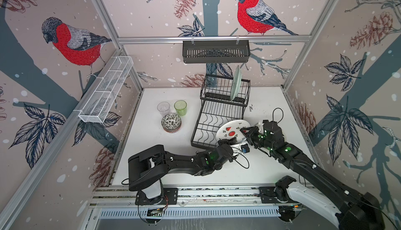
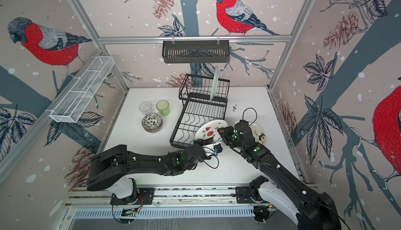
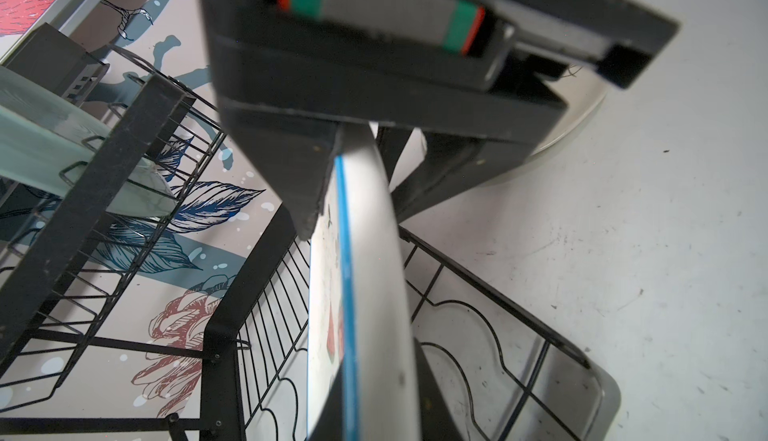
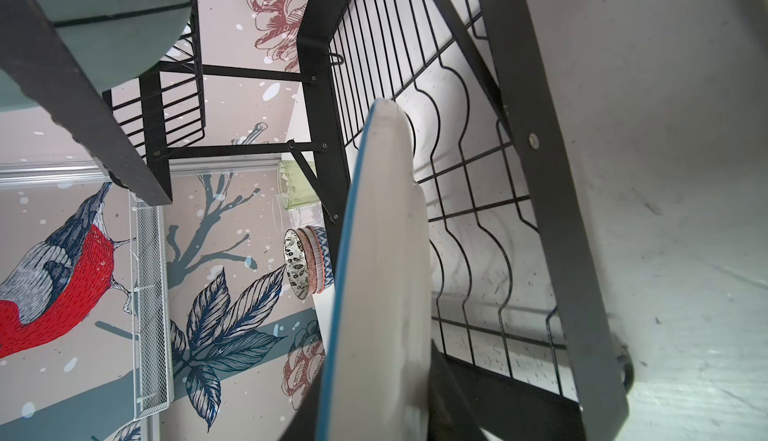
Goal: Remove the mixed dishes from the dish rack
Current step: 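Open left gripper to release the plate while right gripper pulls it toward the table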
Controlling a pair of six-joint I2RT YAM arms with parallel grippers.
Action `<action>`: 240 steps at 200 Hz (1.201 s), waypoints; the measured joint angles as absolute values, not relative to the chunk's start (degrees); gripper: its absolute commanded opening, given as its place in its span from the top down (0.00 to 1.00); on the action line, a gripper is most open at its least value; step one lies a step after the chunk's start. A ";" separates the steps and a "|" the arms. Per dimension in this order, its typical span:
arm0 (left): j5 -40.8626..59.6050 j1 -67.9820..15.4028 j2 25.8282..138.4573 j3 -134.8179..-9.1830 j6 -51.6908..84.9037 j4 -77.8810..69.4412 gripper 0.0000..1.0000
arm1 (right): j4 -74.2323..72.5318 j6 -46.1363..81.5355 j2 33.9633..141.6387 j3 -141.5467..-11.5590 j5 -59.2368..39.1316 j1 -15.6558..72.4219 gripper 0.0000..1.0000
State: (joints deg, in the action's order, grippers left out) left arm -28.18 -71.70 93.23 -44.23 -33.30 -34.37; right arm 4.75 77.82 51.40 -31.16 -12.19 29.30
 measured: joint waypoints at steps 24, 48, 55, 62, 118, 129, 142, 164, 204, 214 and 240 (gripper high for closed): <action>-27.27 -71.83 93.45 -44.23 -30.57 -35.62 0.56 | 5.23 75.68 51.18 -31.16 -12.38 29.10 1.00; -27.24 -72.05 93.21 -44.14 -28.73 -38.41 0.41 | 6.76 74.76 50.52 -31.07 -12.40 28.49 1.00; -27.27 -72.05 92.97 -43.86 -28.32 -39.09 0.38 | 6.98 74.63 50.30 -31.05 -12.40 28.40 1.00; -27.31 -72.05 92.68 -43.51 -27.97 -39.79 0.36 | 7.09 74.54 50.17 -31.03 -12.40 28.23 1.00; -27.66 -72.07 92.25 -42.19 -26.76 -41.39 0.18 | 7.81 73.54 49.78 -30.94 -12.43 26.70 1.00; -27.68 -72.07 92.05 -41.89 -26.65 -41.69 0.13 | 7.84 73.52 49.71 -30.94 -12.43 26.46 1.00; -27.68 -72.10 91.77 -41.54 -26.39 -41.80 0.03 | 8.12 73.47 49.54 -30.92 -12.45 26.13 1.00; -27.62 -72.18 91.15 -40.95 -25.76 -42.35 0.03 | 8.40 73.32 49.43 -30.92 -12.45 25.78 1.00; -27.24 -72.18 89.97 -40.27 -25.23 -43.55 0.02 | 9.08 73.28 48.88 -30.55 -12.56 25.58 1.00; -27.22 -72.18 89.58 -39.92 -24.88 -43.88 0.02 | 9.10 73.28 48.42 -30.13 -12.56 25.52 1.00; -27.05 -72.23 88.42 -39.00 -24.36 -43.90 0.02 | 9.15 73.54 47.16 -29.08 -12.62 25.10 1.00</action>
